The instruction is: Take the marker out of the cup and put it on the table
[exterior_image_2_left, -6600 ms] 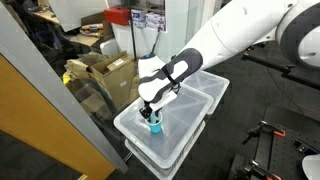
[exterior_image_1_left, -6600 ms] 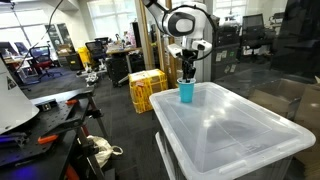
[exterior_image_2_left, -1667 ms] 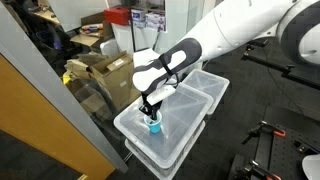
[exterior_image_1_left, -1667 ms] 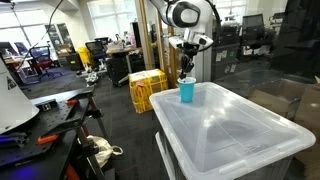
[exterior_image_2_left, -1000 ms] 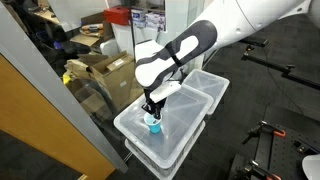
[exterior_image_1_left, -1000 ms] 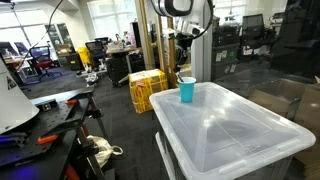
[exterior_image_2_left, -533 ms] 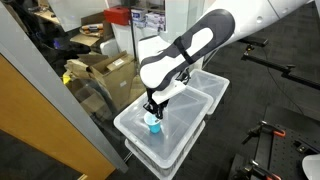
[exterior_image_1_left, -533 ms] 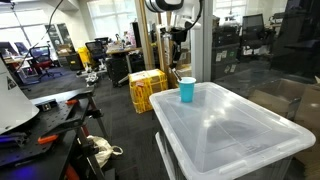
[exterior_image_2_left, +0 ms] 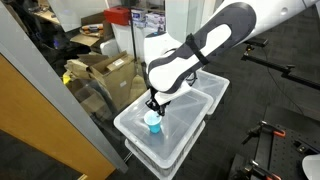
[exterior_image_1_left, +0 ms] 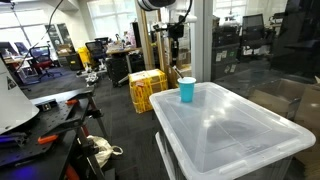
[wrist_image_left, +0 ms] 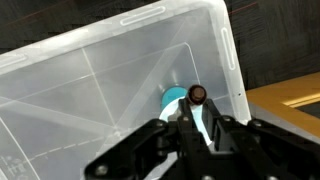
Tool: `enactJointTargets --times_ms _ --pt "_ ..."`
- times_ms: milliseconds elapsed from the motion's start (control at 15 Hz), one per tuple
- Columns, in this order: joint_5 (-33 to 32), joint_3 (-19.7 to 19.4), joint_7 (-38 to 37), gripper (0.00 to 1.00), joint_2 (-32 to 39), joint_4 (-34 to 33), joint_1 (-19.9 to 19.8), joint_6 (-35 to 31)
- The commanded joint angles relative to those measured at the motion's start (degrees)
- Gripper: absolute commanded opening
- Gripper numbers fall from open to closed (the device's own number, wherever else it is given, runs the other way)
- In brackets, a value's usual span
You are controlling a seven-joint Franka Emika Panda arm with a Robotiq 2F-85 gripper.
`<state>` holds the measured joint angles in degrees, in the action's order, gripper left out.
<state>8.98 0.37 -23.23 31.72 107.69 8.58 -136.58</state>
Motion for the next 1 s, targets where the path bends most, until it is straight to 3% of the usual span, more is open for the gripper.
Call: enactJointTargets --times_ms 0,933 --pt "-1.51 -2.14 -4.33 0.05 -4.61 5.85 1.4 -4.85" --pt "-4.42 -11.2 -16.14 0.05 -5.52 12.88 2.03 -20.11"
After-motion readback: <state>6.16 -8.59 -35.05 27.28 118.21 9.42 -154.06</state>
